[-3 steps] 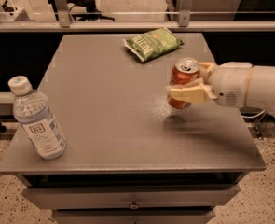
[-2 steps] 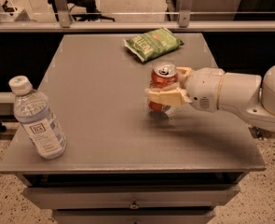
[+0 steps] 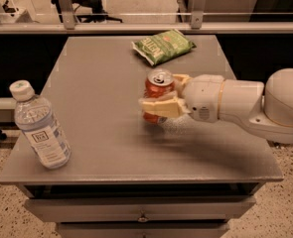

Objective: Move coke can near blue plastic bottle

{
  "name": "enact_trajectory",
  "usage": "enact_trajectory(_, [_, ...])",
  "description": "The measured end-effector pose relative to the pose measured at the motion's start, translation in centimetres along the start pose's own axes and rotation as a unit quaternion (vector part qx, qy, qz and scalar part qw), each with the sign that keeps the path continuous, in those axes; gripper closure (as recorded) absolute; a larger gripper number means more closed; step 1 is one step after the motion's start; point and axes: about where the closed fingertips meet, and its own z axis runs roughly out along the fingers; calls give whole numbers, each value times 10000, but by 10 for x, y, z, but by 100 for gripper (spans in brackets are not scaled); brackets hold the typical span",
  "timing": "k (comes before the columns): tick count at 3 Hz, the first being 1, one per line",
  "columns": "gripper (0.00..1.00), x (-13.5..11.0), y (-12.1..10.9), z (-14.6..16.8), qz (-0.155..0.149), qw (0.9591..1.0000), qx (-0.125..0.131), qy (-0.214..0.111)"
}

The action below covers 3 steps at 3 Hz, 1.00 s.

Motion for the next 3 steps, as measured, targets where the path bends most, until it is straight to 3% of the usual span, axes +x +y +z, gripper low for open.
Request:
enact_trajectory(2, [100, -33, 95, 60, 18, 9953, -962, -144])
enact_trajectory(3, [100, -38, 122, 84, -58, 9918, -1271, -145])
